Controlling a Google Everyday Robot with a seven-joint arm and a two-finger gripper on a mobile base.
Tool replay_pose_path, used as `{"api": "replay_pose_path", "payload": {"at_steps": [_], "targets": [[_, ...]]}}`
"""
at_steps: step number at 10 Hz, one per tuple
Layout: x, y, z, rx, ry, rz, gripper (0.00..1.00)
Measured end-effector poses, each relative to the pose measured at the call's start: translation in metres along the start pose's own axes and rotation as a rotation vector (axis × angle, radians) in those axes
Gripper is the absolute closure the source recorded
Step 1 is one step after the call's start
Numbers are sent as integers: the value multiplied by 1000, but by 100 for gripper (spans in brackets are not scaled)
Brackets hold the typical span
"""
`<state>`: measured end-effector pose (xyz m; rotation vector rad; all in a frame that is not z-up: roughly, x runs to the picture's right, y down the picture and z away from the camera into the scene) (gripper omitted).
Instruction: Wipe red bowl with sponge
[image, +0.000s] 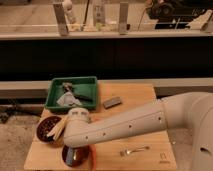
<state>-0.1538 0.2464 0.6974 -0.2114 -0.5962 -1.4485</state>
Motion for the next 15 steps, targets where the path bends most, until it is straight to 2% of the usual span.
{"api": "replay_pose_path", "payload": {"at_steps": [2, 6, 7, 9, 13, 15], "targets": [[1, 17, -2, -8, 5, 41, 67], [15, 70, -9, -44, 36, 129, 67], [21, 74, -10, -48, 43, 137, 67], [29, 69, -8, -48, 54, 133, 67], [36, 38, 0, -25, 59, 94, 70], [30, 24, -6, 8, 63, 63, 73]]}}
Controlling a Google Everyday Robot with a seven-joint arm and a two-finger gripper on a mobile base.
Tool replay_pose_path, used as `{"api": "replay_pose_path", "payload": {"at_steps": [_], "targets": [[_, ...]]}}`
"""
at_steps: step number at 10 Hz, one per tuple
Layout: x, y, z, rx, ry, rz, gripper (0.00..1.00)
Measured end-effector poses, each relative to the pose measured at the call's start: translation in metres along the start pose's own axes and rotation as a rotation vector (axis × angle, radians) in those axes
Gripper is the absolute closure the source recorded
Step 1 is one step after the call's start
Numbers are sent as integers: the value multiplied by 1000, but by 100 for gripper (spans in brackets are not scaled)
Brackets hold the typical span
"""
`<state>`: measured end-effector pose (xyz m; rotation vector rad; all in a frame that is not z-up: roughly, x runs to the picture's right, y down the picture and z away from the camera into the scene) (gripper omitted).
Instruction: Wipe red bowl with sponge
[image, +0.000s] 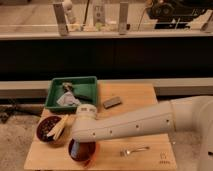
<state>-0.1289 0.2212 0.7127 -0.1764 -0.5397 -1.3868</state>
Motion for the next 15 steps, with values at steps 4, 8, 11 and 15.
{"api": "replay_pose_path", "payload": {"at_steps": [4, 8, 11, 15], "targets": [[-20, 33, -3, -16, -22, 30, 73], [-2, 71, 3, -27, -9, 119, 73], [10, 47, 9, -15, 7, 99, 73], [8, 6, -1, 19, 24, 26, 73]]}}
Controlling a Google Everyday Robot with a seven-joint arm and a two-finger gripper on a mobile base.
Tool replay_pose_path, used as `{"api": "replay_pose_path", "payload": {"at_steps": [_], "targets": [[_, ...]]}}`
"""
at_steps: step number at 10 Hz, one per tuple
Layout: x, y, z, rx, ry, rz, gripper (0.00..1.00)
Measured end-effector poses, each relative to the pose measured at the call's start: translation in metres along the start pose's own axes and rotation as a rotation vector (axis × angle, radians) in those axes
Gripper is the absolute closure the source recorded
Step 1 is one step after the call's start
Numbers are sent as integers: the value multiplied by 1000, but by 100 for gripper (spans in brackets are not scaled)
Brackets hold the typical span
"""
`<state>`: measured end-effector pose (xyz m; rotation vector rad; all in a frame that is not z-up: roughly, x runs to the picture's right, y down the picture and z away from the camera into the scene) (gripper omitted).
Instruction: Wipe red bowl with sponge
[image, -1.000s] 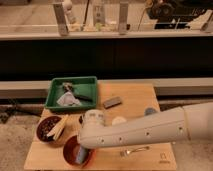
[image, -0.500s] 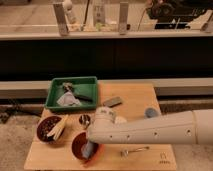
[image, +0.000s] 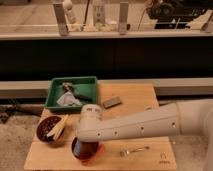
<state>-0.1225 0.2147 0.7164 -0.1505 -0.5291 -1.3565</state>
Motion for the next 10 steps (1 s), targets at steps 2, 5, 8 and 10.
{"api": "replay_pose_path", "payload": {"at_steps": [2, 5, 8, 10], "targets": [[-10, 1, -2, 14, -15, -13, 73], [-22, 19, 5, 10, -47, 24, 73], [-13, 42, 6, -4, -36, 90, 73], [-1, 41, 4, 0, -12, 91, 73]]}}
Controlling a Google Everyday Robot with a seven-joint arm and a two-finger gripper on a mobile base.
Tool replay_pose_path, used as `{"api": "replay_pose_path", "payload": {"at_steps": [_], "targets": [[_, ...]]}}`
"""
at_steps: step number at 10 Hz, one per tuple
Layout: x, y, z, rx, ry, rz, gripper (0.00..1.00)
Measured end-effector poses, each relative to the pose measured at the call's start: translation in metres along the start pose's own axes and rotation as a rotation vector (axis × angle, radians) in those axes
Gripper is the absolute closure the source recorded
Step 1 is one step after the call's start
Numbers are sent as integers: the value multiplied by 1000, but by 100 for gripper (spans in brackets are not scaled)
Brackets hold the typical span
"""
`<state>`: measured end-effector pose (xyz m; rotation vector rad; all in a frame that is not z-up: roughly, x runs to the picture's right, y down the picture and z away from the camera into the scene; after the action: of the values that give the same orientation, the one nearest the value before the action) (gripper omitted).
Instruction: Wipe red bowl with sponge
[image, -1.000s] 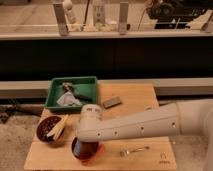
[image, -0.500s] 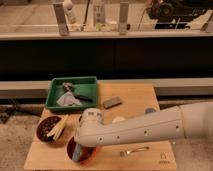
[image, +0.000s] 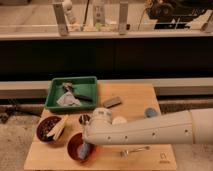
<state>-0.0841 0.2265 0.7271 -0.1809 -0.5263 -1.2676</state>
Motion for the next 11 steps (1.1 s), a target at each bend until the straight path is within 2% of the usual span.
{"api": "replay_pose_path", "payload": {"at_steps": [2, 3, 4, 6, 7, 9, 11], "targets": [[6, -18, 2, 5, 19, -22, 73], [7, -37, 3, 18, 30, -46, 73], [8, -46, 2, 25, 35, -56, 73], [5, -58, 1, 40, 38, -87, 73], [-5, -66, -1, 56, 29, -124, 73], [-18, -63, -2, 56, 3, -137, 73], [-22, -42, -2, 41, -14, -117, 73]]}}
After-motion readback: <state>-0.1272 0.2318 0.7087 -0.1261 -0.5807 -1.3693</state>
